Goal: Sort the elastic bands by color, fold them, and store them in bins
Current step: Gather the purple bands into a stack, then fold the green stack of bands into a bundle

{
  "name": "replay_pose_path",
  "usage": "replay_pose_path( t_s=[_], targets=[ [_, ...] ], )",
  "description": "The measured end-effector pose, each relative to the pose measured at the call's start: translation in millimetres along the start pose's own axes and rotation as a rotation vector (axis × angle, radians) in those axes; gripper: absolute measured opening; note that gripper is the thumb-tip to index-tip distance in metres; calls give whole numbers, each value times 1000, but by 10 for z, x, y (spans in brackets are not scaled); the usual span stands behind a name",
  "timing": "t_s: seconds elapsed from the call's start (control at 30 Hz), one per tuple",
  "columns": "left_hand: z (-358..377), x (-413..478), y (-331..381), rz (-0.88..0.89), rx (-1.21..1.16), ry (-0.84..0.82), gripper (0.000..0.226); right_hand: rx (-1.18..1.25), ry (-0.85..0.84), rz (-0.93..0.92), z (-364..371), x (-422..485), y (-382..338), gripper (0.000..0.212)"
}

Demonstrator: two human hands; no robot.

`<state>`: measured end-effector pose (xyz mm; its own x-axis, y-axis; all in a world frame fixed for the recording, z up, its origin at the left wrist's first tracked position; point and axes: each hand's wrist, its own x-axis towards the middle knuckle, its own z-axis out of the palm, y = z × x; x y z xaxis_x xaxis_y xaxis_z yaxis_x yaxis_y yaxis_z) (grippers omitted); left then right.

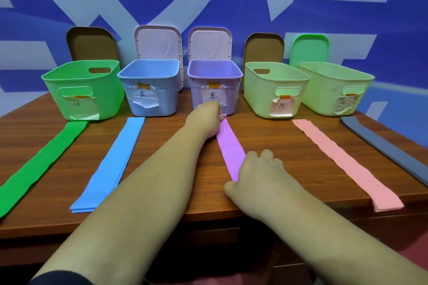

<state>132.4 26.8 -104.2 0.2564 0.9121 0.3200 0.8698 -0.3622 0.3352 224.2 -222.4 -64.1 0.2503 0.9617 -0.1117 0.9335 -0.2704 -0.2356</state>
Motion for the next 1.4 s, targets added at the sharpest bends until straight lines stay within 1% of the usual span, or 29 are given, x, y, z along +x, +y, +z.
replay_pose_path(
  t_s=[0.23, 0.33, 0.43, 0.53, 0.6, 0.73, 0.83, 0.93, 1.0, 1.07, 1.13, 1.27, 1.4],
  targets=[
    [28, 42, -2, 1, 39, -5, 16, -6, 2, 1, 12, -4, 11, 60],
    [17, 21, -4, 22, 36, 2, 20, -21, -10, -7, 1, 19, 18, 64],
    [-51, -35, 27, 9, -19, 54, 22, -24, -35, -17, -68, 61, 15, 71],
    [-235, -86, 80, -33, -91, 119, 17, -25, -5, -75, -188, 139, -43, 72],
    [-413, -109, 84, -54, -110, 83, 12, -33, 38, -145, -262, 215, -127, 72],
    [-951, -274, -36, -27, -10, -61, 20, -17, 109, -287, -323, 390, -412, 70],
    [-1405, -467, -349, -27, 50, -127, 18, 29, 128, -366, -279, 473, -720, 62],
    [-1789, -683, -845, -101, 25, -121, 15, 79, 151, -457, -167, 525, -1083, 50],
    [-2005, -849, -1203, -159, 19, -116, 18, 134, 159, -531, -73, 562, -1345, 40],
    [-2184, -1032, -1561, -226, 35, -112, 22, 182, 143, -582, 25, 593, -1614, 30],
    [-2296, -1194, -1942, -286, 52, -119, 21, 216, 122, -616, 126, 631, -1884, 24],
    [-2343, -1405, -2600, -373, 78, -115, 15, 224, 83, -667, 324, 717, -2371, 20],
    [-2230, -1453, -2989, -431, 40, -71, 8, 201, 66, -706, 475, 905, -2762, 22]
  ],
)
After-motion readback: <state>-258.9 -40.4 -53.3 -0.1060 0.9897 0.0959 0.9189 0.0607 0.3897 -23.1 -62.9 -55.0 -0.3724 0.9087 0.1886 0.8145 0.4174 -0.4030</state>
